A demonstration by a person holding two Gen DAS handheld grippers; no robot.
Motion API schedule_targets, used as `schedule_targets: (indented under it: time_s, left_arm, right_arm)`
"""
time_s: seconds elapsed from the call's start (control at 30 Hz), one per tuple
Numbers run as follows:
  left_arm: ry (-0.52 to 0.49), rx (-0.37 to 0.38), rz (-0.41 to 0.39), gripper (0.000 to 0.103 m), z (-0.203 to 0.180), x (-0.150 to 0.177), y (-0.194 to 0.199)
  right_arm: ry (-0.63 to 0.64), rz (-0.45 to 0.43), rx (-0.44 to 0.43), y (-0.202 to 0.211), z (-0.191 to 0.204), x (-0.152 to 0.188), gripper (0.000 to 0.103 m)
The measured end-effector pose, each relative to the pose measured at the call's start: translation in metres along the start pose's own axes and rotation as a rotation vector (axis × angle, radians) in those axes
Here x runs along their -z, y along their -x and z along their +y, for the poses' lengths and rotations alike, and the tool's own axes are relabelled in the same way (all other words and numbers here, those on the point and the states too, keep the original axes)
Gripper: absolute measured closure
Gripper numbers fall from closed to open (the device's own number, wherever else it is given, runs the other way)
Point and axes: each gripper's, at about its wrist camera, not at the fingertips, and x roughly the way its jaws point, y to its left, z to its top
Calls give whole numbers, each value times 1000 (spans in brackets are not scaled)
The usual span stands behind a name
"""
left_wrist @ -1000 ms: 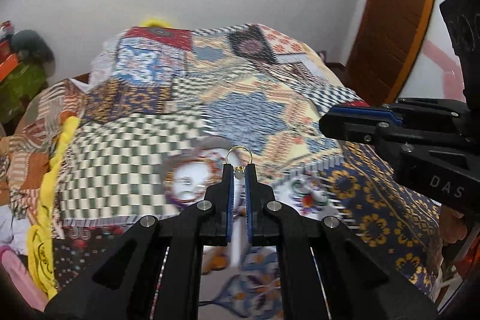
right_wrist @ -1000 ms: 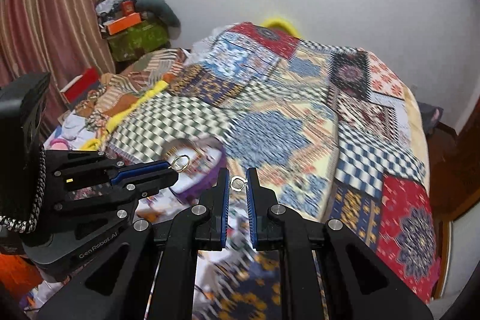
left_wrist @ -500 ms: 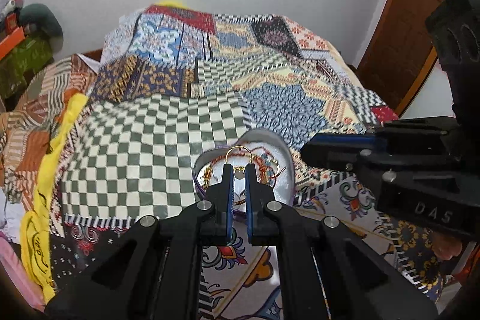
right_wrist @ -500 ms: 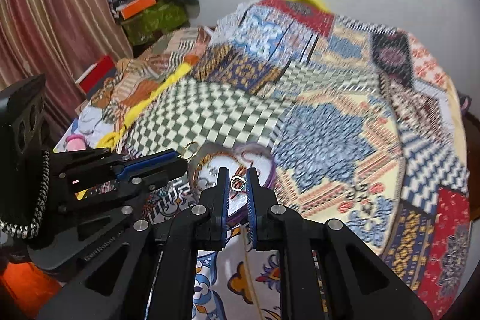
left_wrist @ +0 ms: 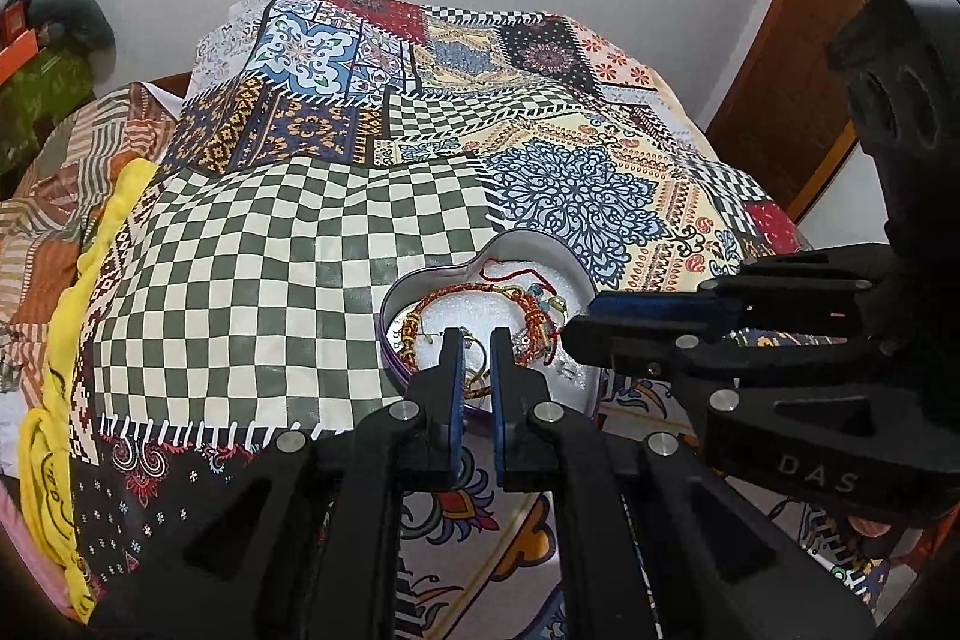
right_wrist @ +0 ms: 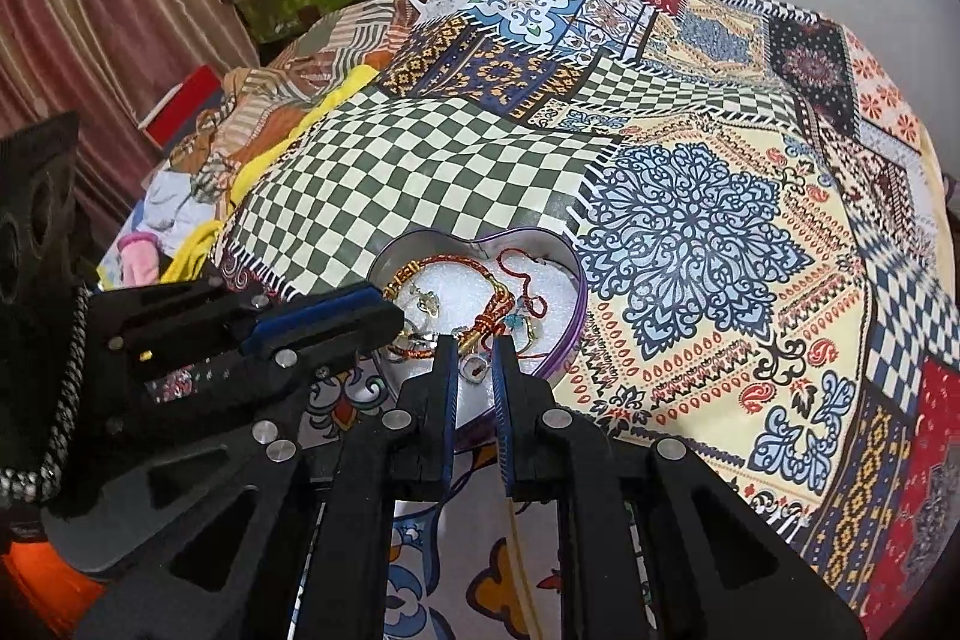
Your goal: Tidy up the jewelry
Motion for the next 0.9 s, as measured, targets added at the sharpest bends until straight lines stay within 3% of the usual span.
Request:
schedule_targets:
  time_s: [0.07,0.23,0.43,0.57,0.63,0.8,0.87,0.9]
  left_arm:
    - [9,-2,-6,98,2,-1,3]
    - [13,-26,-55,98,1,-8,25]
    - [-20,-66,-199,97,-15,-20,85]
    - [-54,-82,-330,93,-34,-22,137]
    - [-71,-92,-401,87,-44,-19,164]
    - [-120,-129,-593,54,-72,-2,225]
    - [-131,-141,-660,51,-82,8,248]
    - [-132,-148,-681,47,-85,12,257]
  right_arm:
    - [-3,-18,13,3,0,-1,81]
    - [10,-87,31,23,5,-5,79]
    - [33,-236,78,72,22,-7,79]
    - [59,-410,118,126,40,1,79]
    - [69,-510,147,156,49,9,79]
    - [71,-715,203,218,68,31,75]
    - [51,-790,220,241,74,42,56]
    - [39,-826,223,250,76,48,51]
